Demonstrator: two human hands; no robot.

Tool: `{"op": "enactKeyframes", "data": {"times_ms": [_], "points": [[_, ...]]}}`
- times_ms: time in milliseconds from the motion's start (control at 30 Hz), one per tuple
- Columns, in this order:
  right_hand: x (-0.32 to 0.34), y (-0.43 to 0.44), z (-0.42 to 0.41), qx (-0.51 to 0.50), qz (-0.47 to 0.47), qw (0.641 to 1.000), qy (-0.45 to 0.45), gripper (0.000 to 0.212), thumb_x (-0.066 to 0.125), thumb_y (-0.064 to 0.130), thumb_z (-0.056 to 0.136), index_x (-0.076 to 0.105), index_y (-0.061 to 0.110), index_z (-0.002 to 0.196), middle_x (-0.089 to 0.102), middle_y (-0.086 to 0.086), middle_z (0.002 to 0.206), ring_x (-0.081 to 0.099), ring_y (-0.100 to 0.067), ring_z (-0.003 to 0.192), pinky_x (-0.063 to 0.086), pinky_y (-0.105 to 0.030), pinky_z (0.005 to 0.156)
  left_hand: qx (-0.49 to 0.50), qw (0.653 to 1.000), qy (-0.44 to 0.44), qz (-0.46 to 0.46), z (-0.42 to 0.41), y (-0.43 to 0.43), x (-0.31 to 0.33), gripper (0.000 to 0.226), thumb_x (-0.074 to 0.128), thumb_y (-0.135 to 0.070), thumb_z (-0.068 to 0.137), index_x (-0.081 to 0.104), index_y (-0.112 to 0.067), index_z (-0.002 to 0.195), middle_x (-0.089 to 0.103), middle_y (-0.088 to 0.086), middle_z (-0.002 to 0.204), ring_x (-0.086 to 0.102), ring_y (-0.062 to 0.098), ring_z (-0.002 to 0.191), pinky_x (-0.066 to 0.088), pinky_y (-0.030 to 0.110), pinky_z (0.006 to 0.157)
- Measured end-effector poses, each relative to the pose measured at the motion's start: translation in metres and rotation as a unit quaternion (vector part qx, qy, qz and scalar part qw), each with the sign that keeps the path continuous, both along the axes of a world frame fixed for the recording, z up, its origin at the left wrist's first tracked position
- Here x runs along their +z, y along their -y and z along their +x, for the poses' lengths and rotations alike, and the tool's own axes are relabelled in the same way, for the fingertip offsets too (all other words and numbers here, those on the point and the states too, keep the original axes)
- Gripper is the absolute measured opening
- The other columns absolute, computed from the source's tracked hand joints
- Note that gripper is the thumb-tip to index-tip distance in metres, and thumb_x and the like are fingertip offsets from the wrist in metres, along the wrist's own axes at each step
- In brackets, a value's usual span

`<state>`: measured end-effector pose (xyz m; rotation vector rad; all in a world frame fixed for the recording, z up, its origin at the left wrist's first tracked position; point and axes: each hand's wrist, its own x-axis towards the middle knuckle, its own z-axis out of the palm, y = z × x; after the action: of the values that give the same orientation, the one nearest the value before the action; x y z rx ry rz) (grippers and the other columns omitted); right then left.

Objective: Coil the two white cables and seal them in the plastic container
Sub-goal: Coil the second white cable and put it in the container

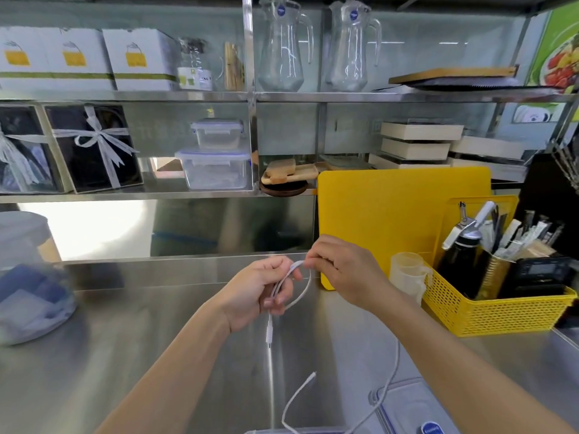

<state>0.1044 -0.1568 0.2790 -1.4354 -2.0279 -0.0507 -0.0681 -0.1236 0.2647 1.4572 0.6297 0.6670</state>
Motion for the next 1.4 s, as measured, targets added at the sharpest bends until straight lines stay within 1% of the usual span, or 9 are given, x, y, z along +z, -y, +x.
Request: {"op": "enactKeyframes", "data": {"times_ms": [200, 433, 567, 733, 867, 1067, 1133, 1267, 1400], "points": [[0.0, 0.001, 0.003, -0.019, 0.072, 0.996, -0.053, 0.022, 0.055, 0.031, 0.088, 0.066, 0.012, 0.085, 0.065, -0.001, 0.079, 0.052, -0.013, 0.068, 0.044, -0.035, 0.057, -0.034, 0.999, 0.017, -0.021, 0.002, 0.006, 0.005, 0.03, 0.031, -0.021, 0.1, 0.051, -0.011, 0.081, 0.039, -0.003, 0.044, 0.034, 0.011, 0.039, 0.045, 0.03, 0.064], [0.006, -0.005, 0.015, 0.004, -0.129, 0.955, -0.265, 0.011, 0.069, 0.016, 0.079, 0.06, 0.016, 0.084, 0.054, 0.001, 0.074, 0.043, -0.008, 0.049, 0.035, -0.019, 0.044, 0.018, 0.979, 0.175, -0.103, -0.013, 0.0, 0.006, 0.02, 0.04, -0.02, 0.09, 0.044, -0.011, 0.072, 0.029, -0.01, 0.039, 0.018, 0.002, 0.031, 0.018, 0.014, 0.035], [-0.009, -0.006, 0.037, -0.013, -0.122, 0.901, -0.415, 0.019, 0.068, 0.003, 0.078, 0.056, 0.017, 0.079, 0.054, -0.005, 0.076, 0.039, -0.012, 0.034, 0.026, -0.022, 0.035, 0.096, 0.951, 0.267, -0.124, -0.033, -0.011, 0.02, 0.022, 0.042, -0.027, 0.088, 0.044, -0.014, 0.07, 0.029, -0.01, 0.037, 0.005, 0.008, 0.039, 0.014, 0.016, 0.033], [-0.008, -0.014, 0.029, -0.051, -0.103, 0.954, -0.278, 0.012, 0.065, 0.01, 0.083, 0.059, 0.019, 0.076, 0.057, -0.001, 0.078, 0.047, -0.014, 0.045, 0.037, -0.023, 0.041, 0.131, 0.939, 0.298, -0.109, -0.032, -0.016, 0.032, 0.031, 0.035, -0.025, 0.097, 0.047, -0.014, 0.07, 0.028, -0.01, 0.038, 0.02, 0.002, 0.028, 0.018, 0.015, 0.031], [-0.01, -0.019, 0.025, -0.058, -0.086, 0.977, -0.187, 0.019, 0.058, 0.014, 0.088, 0.068, 0.019, 0.104, 0.054, 0.007, 0.077, 0.049, -0.011, 0.064, 0.039, -0.023, 0.056, 0.164, 0.908, 0.362, -0.133, -0.038, -0.021, 0.044, 0.035, 0.033, -0.025, 0.099, 0.047, -0.014, 0.069, 0.028, -0.008, 0.037, 0.009, 0.007, 0.035, 0.018, 0.015, 0.031], [-0.009, -0.024, 0.028, -0.166, -0.002, 0.978, 0.129, 0.03, 0.04, 0.024, 0.097, 0.056, 0.031, 0.121, 0.064, 0.001, 0.102, 0.058, -0.021, 0.09, 0.035, -0.028, 0.06, 0.184, 0.913, 0.345, -0.118, -0.041, -0.023, 0.044, 0.034, 0.033, -0.025, 0.099, 0.046, -0.014, 0.07, 0.028, -0.008, 0.037, 0.013, 0.005, 0.031, 0.016, 0.016, 0.032], [-0.006, -0.024, 0.027, -0.197, 0.019, 0.973, 0.116, 0.021, 0.042, 0.025, 0.096, 0.06, 0.022, 0.107, 0.066, 0.002, 0.098, 0.059, -0.02, 0.089, 0.037, -0.031, 0.068, 0.179, 0.924, 0.32, -0.108, -0.038, -0.022, 0.041, 0.034, 0.033, -0.025, 0.1, 0.047, -0.014, 0.07, 0.028, -0.009, 0.038, 0.021, 0.003, 0.029, 0.017, 0.016, 0.033], [-0.004, -0.023, 0.024, -0.193, 0.009, 0.97, -0.149, 0.009, 0.058, 0.024, 0.089, 0.057, 0.015, 0.088, 0.065, -0.002, 0.083, 0.057, -0.019, 0.074, 0.047, -0.036, 0.066, 0.187, 0.925, 0.316, -0.101, -0.043, -0.026, 0.046, 0.033, 0.033, -0.023, 0.1, 0.046, -0.014, 0.071, 0.028, -0.01, 0.038, 0.022, 0.002, 0.029, 0.017, 0.016, 0.033], [0.001, -0.022, 0.029, -0.199, 0.006, 0.964, -0.177, 0.01, 0.059, 0.025, 0.088, 0.061, 0.015, 0.087, 0.058, 0.002, 0.081, 0.051, -0.014, 0.072, 0.04, -0.027, 0.06, 0.194, 0.93, 0.298, -0.097, -0.04, -0.03, 0.049, 0.034, 0.032, -0.022, 0.1, 0.046, -0.014, 0.071, 0.028, -0.009, 0.038, 0.023, 0.003, 0.028, 0.018, 0.016, 0.032]]}}
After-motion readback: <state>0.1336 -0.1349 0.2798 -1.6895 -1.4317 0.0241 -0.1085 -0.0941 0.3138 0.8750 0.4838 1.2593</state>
